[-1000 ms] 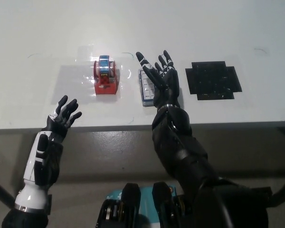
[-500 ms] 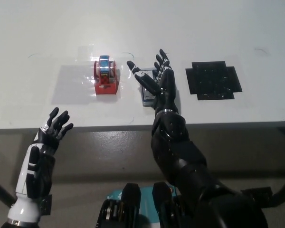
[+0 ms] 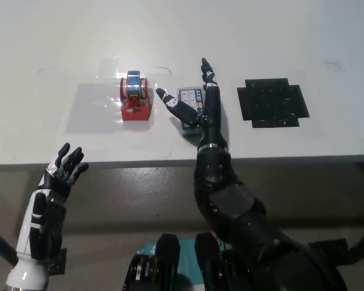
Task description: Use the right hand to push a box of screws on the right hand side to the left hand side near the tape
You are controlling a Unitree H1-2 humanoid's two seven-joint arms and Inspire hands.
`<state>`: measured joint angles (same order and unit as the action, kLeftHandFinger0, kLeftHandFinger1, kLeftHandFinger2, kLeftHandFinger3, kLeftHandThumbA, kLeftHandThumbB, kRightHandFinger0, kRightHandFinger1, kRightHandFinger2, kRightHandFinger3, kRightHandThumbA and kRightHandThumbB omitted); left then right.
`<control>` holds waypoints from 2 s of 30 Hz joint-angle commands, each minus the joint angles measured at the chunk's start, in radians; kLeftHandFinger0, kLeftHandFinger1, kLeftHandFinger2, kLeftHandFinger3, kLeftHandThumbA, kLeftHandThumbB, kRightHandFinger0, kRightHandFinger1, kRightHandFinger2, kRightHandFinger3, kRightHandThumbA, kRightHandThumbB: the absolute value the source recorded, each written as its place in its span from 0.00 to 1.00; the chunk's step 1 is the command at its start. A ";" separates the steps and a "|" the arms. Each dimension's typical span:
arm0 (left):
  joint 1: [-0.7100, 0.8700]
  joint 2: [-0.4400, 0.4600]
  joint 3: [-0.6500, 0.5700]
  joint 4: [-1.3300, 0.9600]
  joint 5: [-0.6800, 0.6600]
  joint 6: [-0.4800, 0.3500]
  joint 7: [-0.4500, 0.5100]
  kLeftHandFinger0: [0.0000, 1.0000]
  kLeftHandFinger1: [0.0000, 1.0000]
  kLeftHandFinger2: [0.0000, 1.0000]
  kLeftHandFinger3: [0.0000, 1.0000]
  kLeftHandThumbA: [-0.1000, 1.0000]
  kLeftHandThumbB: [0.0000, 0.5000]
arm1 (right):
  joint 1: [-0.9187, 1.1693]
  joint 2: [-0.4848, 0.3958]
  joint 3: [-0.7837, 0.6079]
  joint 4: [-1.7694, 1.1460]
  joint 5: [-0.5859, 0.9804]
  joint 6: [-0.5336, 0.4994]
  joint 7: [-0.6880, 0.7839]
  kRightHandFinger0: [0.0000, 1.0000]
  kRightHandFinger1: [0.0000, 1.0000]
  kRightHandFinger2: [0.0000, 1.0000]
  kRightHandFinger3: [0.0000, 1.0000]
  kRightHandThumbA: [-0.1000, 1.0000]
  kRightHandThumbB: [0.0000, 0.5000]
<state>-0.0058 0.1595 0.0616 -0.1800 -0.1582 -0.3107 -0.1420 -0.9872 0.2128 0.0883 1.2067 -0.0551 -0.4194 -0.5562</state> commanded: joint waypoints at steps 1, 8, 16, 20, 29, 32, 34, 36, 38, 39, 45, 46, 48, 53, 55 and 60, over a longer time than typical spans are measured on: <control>0.015 -0.002 0.000 -0.045 0.000 -0.014 0.002 1.00 1.00 1.00 1.00 1.00 0.58 | -0.016 -0.005 0.036 -0.016 -0.068 -0.051 -0.091 1.00 1.00 1.00 1.00 1.00 0.27; 0.129 0.000 0.007 -0.074 -0.009 -0.029 0.000 1.00 1.00 1.00 1.00 1.00 0.60 | 0.067 0.017 0.086 -0.028 -0.087 -0.051 -0.116 1.00 1.00 1.00 1.00 1.00 0.16; 0.171 -0.010 -0.005 -0.076 -0.010 -0.028 -0.002 1.00 1.00 1.00 1.00 1.00 0.59 | 0.117 0.015 0.074 -0.031 -0.065 -0.051 -0.100 1.00 1.00 1.00 1.00 1.00 0.24; 0.165 -0.012 -0.011 -0.071 -0.011 -0.030 -0.006 1.00 1.00 1.00 1.00 1.00 0.61 | 0.123 0.008 0.058 -0.026 -0.048 -0.051 -0.070 1.00 1.00 1.00 1.00 1.00 0.23; 0.166 -0.007 -0.021 -0.074 -0.013 -0.024 -0.018 1.00 1.00 1.00 1.00 1.00 0.58 | 0.113 0.037 -0.007 -0.020 0.022 -0.051 0.042 1.00 1.00 1.00 1.00 1.00 0.26; 0.165 -0.013 -0.025 -0.074 -0.004 -0.023 -0.012 1.00 1.00 1.00 1.00 1.00 0.59 | 0.087 0.060 -0.035 0.004 0.038 -0.051 0.093 1.00 1.00 1.00 1.00 1.00 0.25; 0.163 -0.015 -0.027 -0.074 0.008 -0.025 -0.007 1.00 1.00 1.00 1.00 1.00 0.60 | 0.065 0.074 -0.050 0.028 0.051 -0.051 0.132 1.00 1.00 1.00 1.00 1.00 0.27; 0.162 -0.014 -0.028 -0.077 0.005 -0.025 -0.007 1.00 1.00 1.00 1.00 1.00 0.57 | 0.045 0.089 -0.066 0.044 0.064 -0.051 0.155 1.00 1.00 1.00 1.00 1.00 0.26; 0.159 -0.013 -0.029 -0.077 -0.003 -0.024 -0.009 1.00 1.00 1.00 1.00 1.00 0.56 | 0.026 0.098 -0.080 0.063 0.072 -0.051 0.169 1.00 1.00 1.00 1.00 1.00 0.26; 0.159 -0.013 -0.030 -0.078 -0.006 -0.021 -0.009 1.00 1.00 1.00 1.00 1.00 0.56 | 0.021 0.100 -0.085 0.069 0.072 -0.051 0.172 1.00 1.00 1.00 1.00 1.00 0.26; 0.147 -0.006 -0.030 -0.069 0.002 -0.035 -0.012 1.00 1.00 1.00 1.00 1.00 0.51 | -0.025 0.124 -0.110 0.111 0.081 -0.051 0.210 1.00 1.00 1.00 1.00 1.00 0.31; 0.145 -0.005 -0.029 -0.067 0.010 -0.036 -0.010 1.00 1.00 1.00 1.00 1.00 0.51 | -0.030 0.126 -0.114 0.117 0.084 -0.051 0.214 1.00 1.00 1.00 1.00 1.00 0.32; 0.146 -0.008 -0.031 -0.076 0.009 -0.022 -0.008 1.00 1.00 1.00 1.00 1.00 0.51 | -0.040 0.134 -0.122 0.125 0.089 -0.051 0.223 1.00 1.00 1.00 1.00 1.00 0.33; 0.140 -0.010 -0.031 -0.073 0.000 -0.016 -0.007 1.00 1.00 1.00 1.00 1.00 0.51 | -0.063 0.147 -0.135 0.143 0.095 -0.051 0.238 1.00 1.00 1.00 1.00 1.00 0.35; 0.135 -0.011 -0.031 -0.068 -0.006 -0.021 -0.008 1.00 1.00 1.00 1.00 1.00 0.51 | -0.066 0.149 -0.137 0.141 0.096 -0.051 0.241 1.00 1.00 1.00 1.00 1.00 0.34; 0.127 -0.012 -0.033 -0.061 0.002 -0.021 -0.007 1.00 1.00 1.00 1.00 1.00 0.52 | -0.052 0.138 -0.135 0.119 0.089 -0.051 0.237 1.00 1.00 1.00 1.00 1.00 0.39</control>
<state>0.1377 0.1456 0.0317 -0.2196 -0.1616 -0.3115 -0.1432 -0.9903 0.3226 -0.0447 1.3459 0.0229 -0.4607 -0.3633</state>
